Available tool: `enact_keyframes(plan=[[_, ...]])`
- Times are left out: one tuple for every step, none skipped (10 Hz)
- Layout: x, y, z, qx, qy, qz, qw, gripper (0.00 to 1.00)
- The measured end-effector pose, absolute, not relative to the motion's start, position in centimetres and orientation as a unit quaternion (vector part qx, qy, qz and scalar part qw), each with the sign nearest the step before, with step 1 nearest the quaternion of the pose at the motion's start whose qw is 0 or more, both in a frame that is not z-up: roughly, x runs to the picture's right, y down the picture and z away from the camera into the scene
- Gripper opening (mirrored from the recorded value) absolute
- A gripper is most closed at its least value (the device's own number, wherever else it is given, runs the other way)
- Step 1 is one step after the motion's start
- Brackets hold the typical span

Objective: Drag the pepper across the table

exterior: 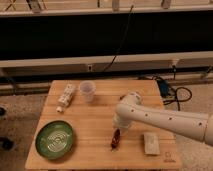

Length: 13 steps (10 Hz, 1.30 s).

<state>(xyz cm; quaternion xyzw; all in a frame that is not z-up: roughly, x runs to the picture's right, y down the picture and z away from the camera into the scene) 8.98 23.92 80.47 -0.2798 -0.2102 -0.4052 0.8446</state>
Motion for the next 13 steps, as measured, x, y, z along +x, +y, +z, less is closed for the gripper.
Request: enact_keyframes(plan=[[10.0,23.5,80.5,-0.279,-0.211,-0.4,0.847,0.0],[10.2,23.2,80.5,-0.279,-0.213,-0.397,0.848,0.0],[10.1,23.1,80.5,-0.278,-0.215,-0.397,0.848,0.0],[10.2,23.0,80.5,-0.276,-0.216,-0.396,0.849,0.0],[10.6,22.7,80.5,-0.274,-0.218,-0.392,0.851,0.0],[11.1,22.5,80.5,-0.274,-0.218,-0.39,0.852,0.0],[11.8,22.4,80.5,-0.274,-0.217,-0.386,0.854,0.0],[12.1,22.3,80.4,-0.276,-0.216,-0.383,0.855,0.0],[11.9,22.2,80.4,-0.275,-0.217,-0.382,0.855,0.0],[11.9,22.0,80.4,-0.274,-0.217,-0.38,0.856,0.0],[12.4,21.5,80.6,-0.272,-0.217,-0.377,0.859,0.0],[12.9,21.2,80.6,-0.272,-0.217,-0.375,0.859,0.0],[13.9,21.1,80.6,-0.275,-0.215,-0.373,0.86,0.0]])
